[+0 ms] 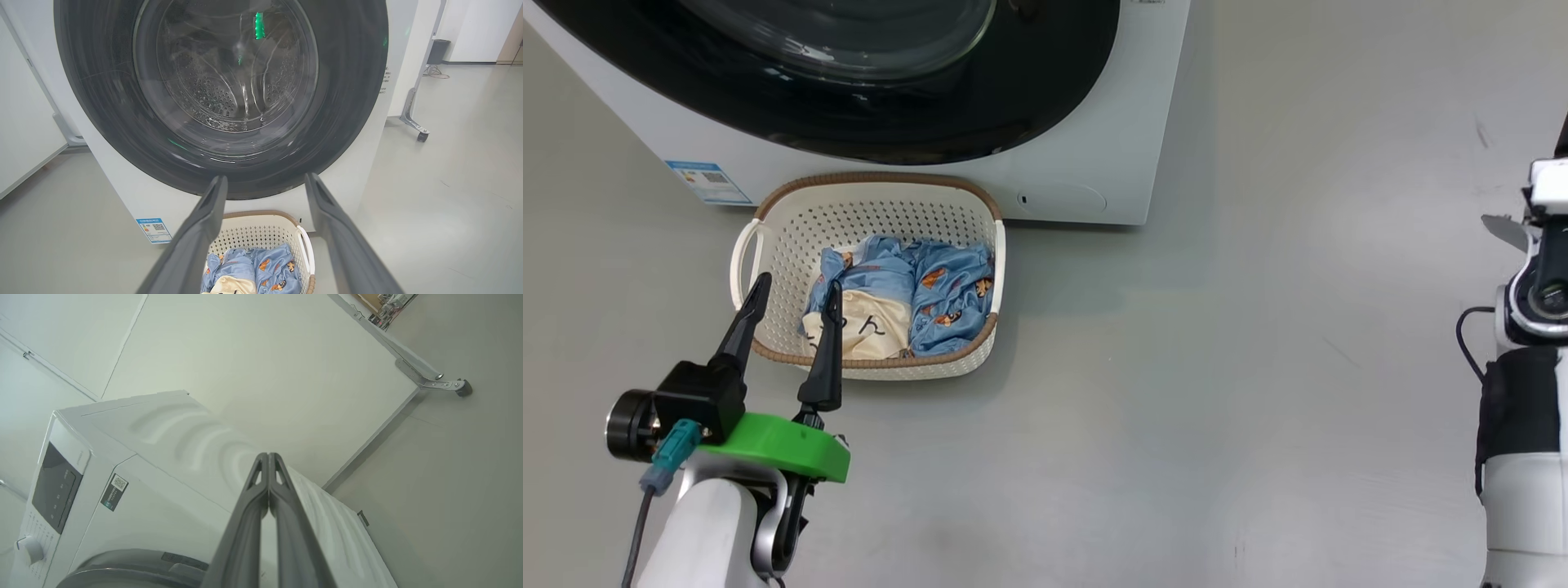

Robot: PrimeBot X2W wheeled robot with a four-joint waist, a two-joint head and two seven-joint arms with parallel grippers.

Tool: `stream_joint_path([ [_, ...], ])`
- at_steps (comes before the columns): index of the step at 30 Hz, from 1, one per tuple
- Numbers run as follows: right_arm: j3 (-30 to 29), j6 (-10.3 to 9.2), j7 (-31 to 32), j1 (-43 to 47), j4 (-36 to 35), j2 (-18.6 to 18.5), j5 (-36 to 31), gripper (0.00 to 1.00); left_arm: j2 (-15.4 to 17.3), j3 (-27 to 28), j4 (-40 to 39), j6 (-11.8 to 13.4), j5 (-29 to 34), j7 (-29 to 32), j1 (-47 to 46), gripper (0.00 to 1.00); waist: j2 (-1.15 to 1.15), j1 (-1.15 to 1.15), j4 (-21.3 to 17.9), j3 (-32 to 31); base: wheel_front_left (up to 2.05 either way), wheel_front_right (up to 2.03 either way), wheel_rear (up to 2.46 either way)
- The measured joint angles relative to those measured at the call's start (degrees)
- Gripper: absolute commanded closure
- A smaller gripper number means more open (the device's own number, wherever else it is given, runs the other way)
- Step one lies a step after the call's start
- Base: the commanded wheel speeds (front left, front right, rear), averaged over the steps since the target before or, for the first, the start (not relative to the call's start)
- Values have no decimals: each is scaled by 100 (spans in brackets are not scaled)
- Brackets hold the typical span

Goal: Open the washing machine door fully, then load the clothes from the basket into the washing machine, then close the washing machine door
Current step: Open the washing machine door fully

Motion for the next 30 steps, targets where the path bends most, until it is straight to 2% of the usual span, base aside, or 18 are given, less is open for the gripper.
stream_joint_path([
  [1, -142, -52, 147, -103, 53, 43, 355, 100, -13, -1, -7, 0, 0, 0, -57, 0, 0, 0, 28, 63, 0, 0, 0],
  [4, -237, -108, 347, -225, 120, 4, 626, 100, -22, -10, -13, 0, 0, 0, -91, 0, 0, 0, 56, 122, 0, 0, 0],
  [8, -346, -290, 848, -492, 223, 5, 1255, 100, -85, -45, -14, 0, -32, 0, -155, 0, 0, 0, 117, 232, 0, 0, 0],
  [14, -319, -642, 1595, -988, 315, -2, 1893, 100, -147, -111, -11, 0, -52, 0, -212, 0, 0, 0, 221, 375, 0, 0, 0],
  [21, -49, -1088, 2457, -1425, 369, -18, 2172, 100, -183, -202, -3, 0, -59, 0, -337, 0, 0, 0, 354, 518, 0, 0, 0],
  [30, 366, -1259, 3195, -2104, 368, -46, 2202, 100, -245, -327, -26, 0, -75, 0, -470, 0, 0, 1, 548, 711, 0, 0, 0],
])
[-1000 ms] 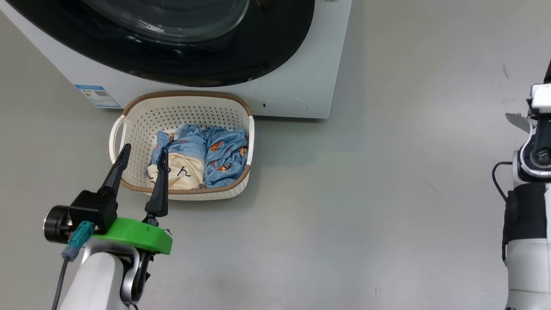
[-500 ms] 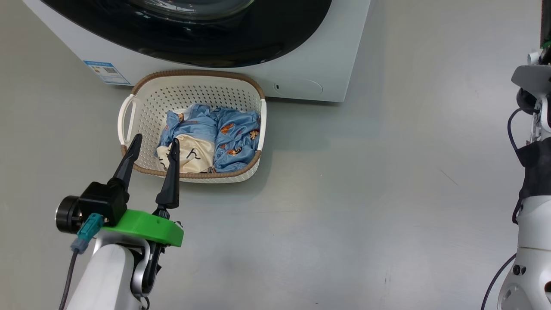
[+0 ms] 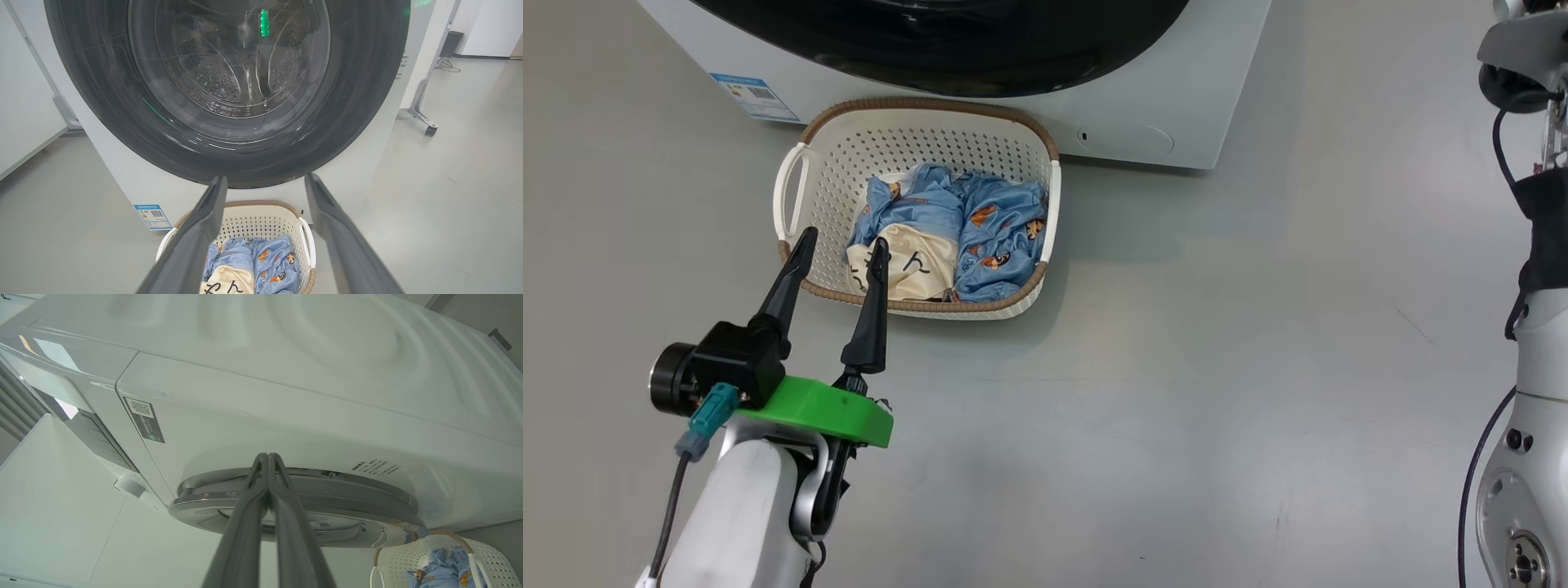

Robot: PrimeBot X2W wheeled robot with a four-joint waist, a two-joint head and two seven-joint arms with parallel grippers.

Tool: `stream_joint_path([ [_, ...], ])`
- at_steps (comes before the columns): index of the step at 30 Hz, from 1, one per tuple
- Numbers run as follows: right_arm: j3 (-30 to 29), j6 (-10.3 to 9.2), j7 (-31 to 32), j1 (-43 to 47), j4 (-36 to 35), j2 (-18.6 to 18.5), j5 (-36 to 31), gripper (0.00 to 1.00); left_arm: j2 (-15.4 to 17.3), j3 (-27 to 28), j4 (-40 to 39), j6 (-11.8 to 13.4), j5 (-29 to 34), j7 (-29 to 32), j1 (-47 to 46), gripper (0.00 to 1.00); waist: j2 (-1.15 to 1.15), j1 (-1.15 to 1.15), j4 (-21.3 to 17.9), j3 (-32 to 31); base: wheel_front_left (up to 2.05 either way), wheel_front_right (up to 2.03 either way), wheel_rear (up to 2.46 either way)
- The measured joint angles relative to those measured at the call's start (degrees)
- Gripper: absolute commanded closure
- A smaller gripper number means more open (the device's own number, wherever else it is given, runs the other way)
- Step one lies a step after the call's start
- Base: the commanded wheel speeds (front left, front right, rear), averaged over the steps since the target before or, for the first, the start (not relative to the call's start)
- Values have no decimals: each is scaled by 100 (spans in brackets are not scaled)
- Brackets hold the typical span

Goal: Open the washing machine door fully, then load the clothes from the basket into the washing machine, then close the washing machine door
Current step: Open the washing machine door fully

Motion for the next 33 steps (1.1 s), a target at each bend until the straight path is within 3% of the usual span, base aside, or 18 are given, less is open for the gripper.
stream_joint_path([
  [11, 129, -46, 359, -500, 163, -11, -52, 100, -96, -132, -115, 0, -5, 0, -194, 0, 0, 0, 233, 360, 0, 0, 0],
  [33, 203, -53, 703, -1159, 918, -1, 457, 100, -194, -272, -140, 0, -110, 0, -487, 0, -1, 0, 613, 969, 0, 0, 0],
])
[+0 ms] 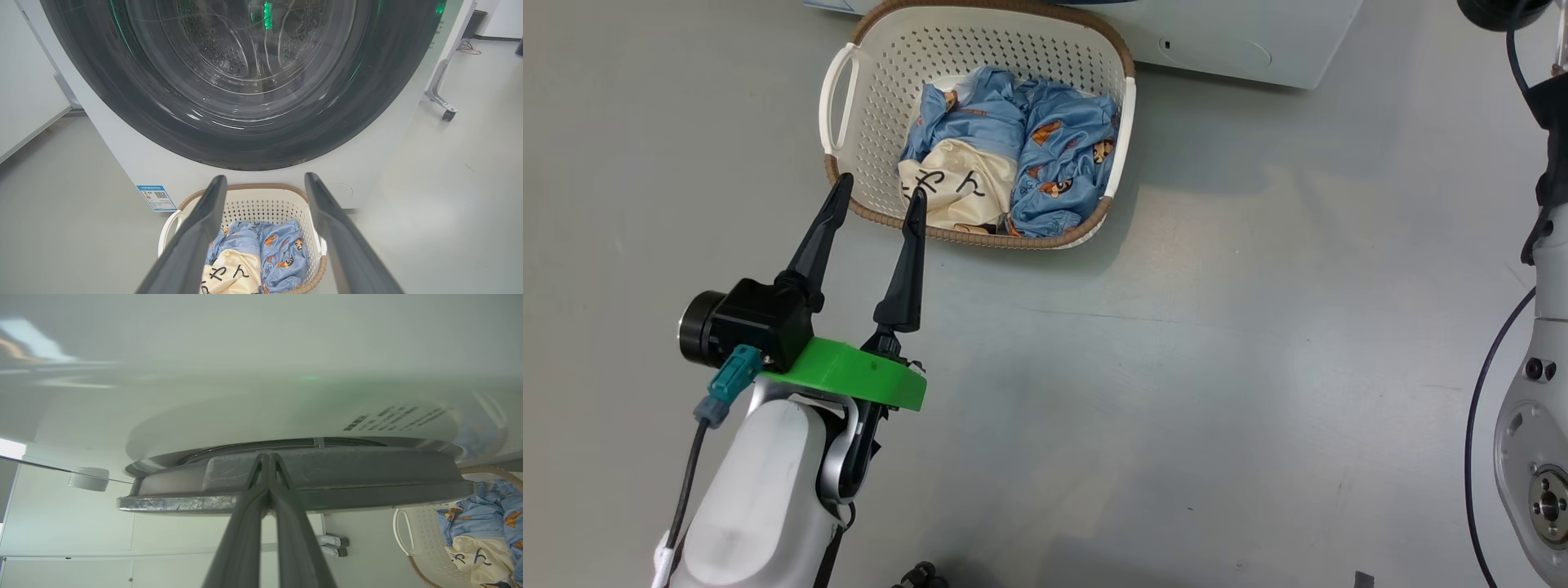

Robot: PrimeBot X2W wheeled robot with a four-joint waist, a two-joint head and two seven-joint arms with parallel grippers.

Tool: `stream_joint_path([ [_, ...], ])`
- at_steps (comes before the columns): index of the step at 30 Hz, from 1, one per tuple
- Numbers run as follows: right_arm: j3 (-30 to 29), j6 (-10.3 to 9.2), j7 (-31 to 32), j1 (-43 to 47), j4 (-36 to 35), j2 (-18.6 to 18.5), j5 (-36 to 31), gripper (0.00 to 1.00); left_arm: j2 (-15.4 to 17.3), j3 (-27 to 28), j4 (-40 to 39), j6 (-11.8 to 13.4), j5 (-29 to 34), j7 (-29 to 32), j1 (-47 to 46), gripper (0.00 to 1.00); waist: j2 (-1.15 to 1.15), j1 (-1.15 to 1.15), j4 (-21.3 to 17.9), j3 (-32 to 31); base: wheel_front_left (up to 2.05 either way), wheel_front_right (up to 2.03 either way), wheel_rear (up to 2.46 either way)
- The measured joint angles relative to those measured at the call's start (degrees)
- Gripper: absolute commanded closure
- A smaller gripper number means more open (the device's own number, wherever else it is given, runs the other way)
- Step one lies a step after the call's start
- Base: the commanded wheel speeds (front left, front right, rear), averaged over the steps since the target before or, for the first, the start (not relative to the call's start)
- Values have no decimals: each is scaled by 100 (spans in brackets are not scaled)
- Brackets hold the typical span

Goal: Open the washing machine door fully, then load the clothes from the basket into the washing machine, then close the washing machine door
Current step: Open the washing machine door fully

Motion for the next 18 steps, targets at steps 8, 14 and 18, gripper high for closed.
stream_joint_path([
  [8, 202, 0, 27, -219, 207, -5, 219, 100, -38, -146, 18, 0, -8, 0, -82, 0, 0, 0, 124, 102, 0, 0, 0],
  [14, 297, 0, -36, -351, 356, -14, 255, 100, -43, -156, 40, 0, -93, 0, -82, 0, 0, 0, 178, 141, 0, 0, 0],
  [18, 347, 0, -148, -501, 449, -19, 289, 100, -46, -196, 42, 0, -105, 0, -83, 0, 0, 0, 223, 176, 0, 0, 0],
])
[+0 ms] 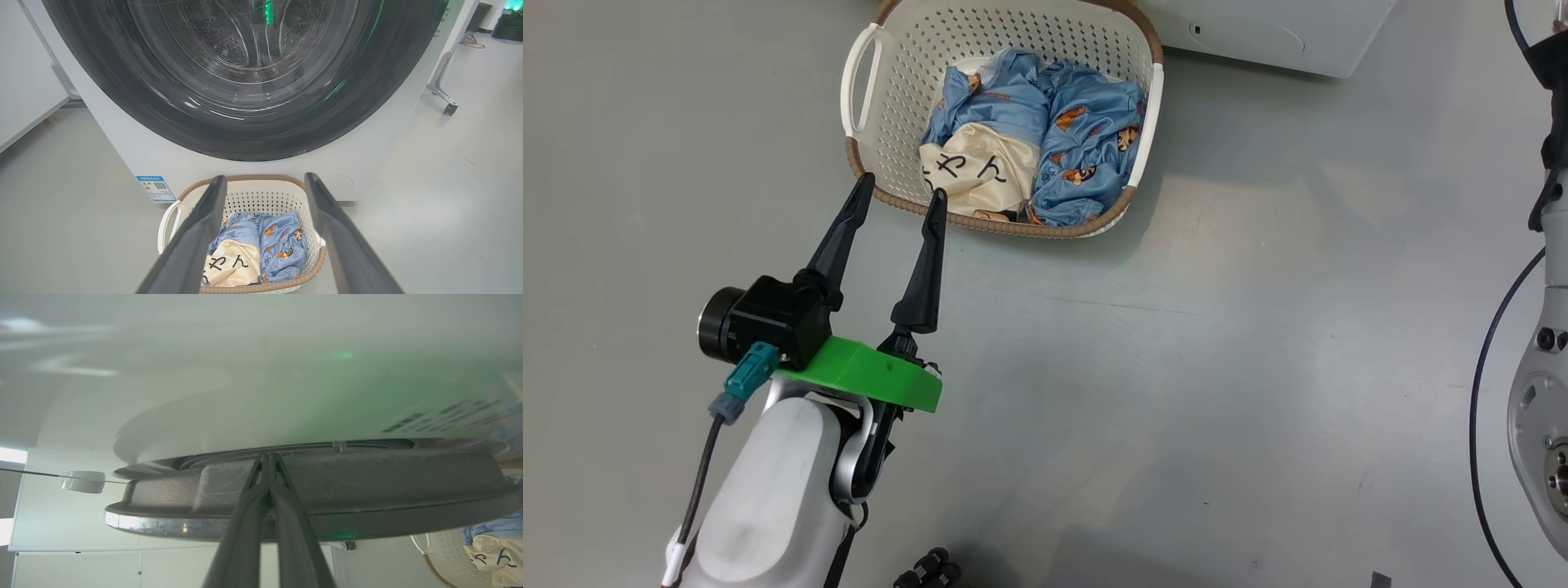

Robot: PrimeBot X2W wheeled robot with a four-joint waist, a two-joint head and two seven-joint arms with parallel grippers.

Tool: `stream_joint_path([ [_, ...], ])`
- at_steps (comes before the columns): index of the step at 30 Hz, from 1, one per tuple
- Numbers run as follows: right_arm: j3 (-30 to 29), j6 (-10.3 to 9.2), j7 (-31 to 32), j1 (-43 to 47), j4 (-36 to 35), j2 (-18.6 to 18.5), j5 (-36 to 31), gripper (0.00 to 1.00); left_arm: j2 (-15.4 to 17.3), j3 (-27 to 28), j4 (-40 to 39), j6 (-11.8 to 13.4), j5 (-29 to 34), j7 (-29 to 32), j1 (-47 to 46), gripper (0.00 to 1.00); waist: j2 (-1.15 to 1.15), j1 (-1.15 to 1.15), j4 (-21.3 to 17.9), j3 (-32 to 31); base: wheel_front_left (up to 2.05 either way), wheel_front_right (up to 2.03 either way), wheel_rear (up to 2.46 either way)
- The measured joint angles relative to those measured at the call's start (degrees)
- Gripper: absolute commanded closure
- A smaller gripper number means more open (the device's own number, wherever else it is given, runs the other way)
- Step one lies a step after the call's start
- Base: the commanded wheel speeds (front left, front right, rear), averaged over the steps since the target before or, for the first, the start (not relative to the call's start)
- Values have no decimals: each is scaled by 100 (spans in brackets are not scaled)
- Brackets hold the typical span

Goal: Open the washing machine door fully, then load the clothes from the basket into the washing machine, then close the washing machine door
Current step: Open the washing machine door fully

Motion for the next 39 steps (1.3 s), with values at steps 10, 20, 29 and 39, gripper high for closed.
stream_joint_path([
  [10, 124, -40, -170, -232, 219, -27, 34, 100, -8, -68, 10, 0, -131, 0, -16, 0, 0, 0, 74, 104, 0, 0, 0],
  [20, 363, -40, -59, -350, 314, -132, 202, 100, -9, -90, -13, 0, -157, 0, -65, 0, 0, 0, 102, 159, 0, 0, 0],
  [29, 450, -41, 448, -240, 400, -141, 300, 100, -11, -23, -25, 0, -152, 0, -114, 0, 0, 0, 44, 21, 0, 0, 0],
  [39, 606, -40, 1054, 152, 305, -187, 430, 100, -11, 19, -112, 0, -76, 0, -112, 0, 0, 0, -39, -196, 0, 0, 0],
])
